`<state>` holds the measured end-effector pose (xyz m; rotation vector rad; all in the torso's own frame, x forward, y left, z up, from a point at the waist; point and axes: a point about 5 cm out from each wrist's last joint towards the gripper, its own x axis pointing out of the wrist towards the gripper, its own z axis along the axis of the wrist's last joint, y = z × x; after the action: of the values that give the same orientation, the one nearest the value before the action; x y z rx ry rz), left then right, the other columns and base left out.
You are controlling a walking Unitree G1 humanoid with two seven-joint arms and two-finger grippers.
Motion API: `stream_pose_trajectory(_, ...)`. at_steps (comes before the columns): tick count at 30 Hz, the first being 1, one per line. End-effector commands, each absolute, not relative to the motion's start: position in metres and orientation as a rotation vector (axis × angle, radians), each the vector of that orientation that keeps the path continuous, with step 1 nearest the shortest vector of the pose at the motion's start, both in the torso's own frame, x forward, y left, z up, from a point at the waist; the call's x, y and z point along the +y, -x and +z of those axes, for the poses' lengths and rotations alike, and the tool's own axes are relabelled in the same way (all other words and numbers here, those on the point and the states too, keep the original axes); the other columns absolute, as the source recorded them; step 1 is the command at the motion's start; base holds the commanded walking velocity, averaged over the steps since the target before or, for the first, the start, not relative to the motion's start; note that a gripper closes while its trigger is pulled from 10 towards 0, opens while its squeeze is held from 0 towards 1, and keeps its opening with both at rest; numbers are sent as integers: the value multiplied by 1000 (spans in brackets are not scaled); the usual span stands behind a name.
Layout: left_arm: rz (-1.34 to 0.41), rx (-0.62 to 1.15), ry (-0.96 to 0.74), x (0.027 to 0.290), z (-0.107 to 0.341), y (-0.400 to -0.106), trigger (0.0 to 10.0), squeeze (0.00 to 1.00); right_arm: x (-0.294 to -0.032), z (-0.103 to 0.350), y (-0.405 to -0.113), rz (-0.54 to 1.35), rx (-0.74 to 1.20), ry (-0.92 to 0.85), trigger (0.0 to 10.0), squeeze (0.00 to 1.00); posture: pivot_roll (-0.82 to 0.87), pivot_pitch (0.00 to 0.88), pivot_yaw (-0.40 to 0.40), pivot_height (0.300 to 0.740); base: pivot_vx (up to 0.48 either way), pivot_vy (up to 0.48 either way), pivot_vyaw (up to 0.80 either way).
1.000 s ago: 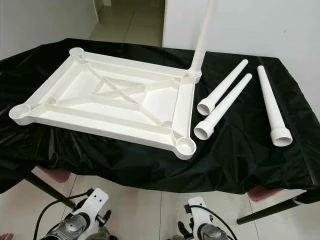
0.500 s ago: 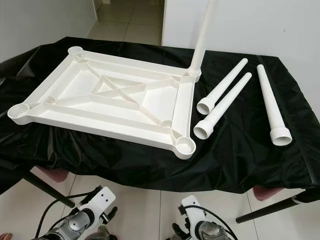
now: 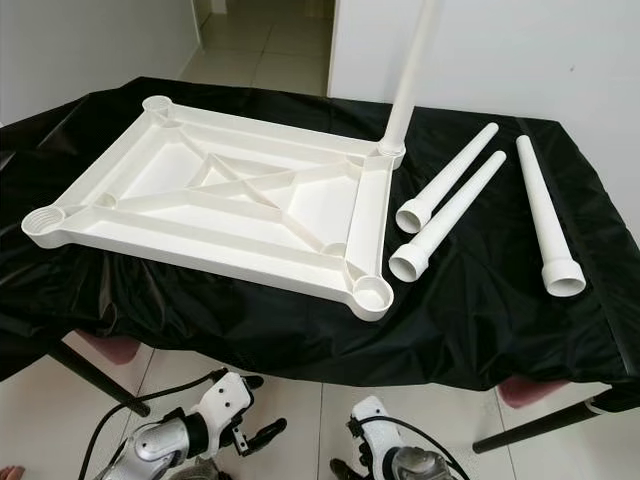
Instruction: Building children table
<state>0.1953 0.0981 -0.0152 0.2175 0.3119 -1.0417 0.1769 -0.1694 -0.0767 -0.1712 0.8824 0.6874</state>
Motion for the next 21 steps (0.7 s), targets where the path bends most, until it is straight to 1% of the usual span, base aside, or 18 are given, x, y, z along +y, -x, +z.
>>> stream_pose_trajectory(1,-1198,350,-164,94,-12,-187,10000,0,-168,-78,-173,707,895,140,10000,0,51,47,-17,740,0,0,0)
stream_pose_trajectory(5,-1305,375,-89,101,8,-176,10000,0,-162,-77,-171,792,896,109,10000,0,65,55,-29,740,0,0,0)
stream_pose_trajectory(6,-1325,380,-74,103,14,-174,10000,0,-161,-72,-175,838,865,79,10000,0,68,57,-31,740,0,0,0)
stream_pose_trajectory(7,-1349,387,-64,106,21,-171,10000,0,-160,-51,-197,962,722,-10,10000,0,71,58,-32,740,0,0,0)
stream_pose_trajectory(8,-1349,387,-64,106,21,-171,10000,0,-160,-51,-197,962,722,-10,10000,0,71,58,-32,740,0,0,0)
stream_pose_trajectory(10,-1392,387,-34,110,36,-167,10000,0,-163,-10,-222,1170,506,-94,10000,0,83,58,-33,740,0,0,0)
stream_pose_trajectory(11,-1410,383,-18,111,42,-166,10000,0,-163,5,-226,1241,451,-112,10000,0,83,58,-33,740,0,0,0)
stream_pose_trajectory(13,-1433,370,5,115,55,-167,10000,0,-165,22,-229,1321,423,-153,10000,0,91,57,-36,740,0,0,0)
stream_pose_trajectory(15,-1445,364,27,116,63,-168,10000,0,-166,30,-231,1346,408,-166,10000,0,91,58,-36,740,0,0,0)
stream_pose_trajectory(16,-1481,333,60,117,78,-169,10000,0,-167,44,-235,1388,379,-181,10000,0,93,58,-39,740,0,0,0)
stream_pose_trajectory(17,-1481,333,60,117,78,-169,10000,0,-167,44,-235,1388,379,-181,10000,0,93,58,-39,740,0,0,0)
stream_pose_trajectory(19,-1529,306,130,118,98,-168,10000,0,-165,59,-238,1449,349,-197,10000,0,96,57,-42,740,0,0,0)
stream_pose_trajectory(21,-1550,290,157,118,106,-167,10000,0,-164,66,-238,1474,338,-207,10000,0,96,55,-43,740,0,0,0)
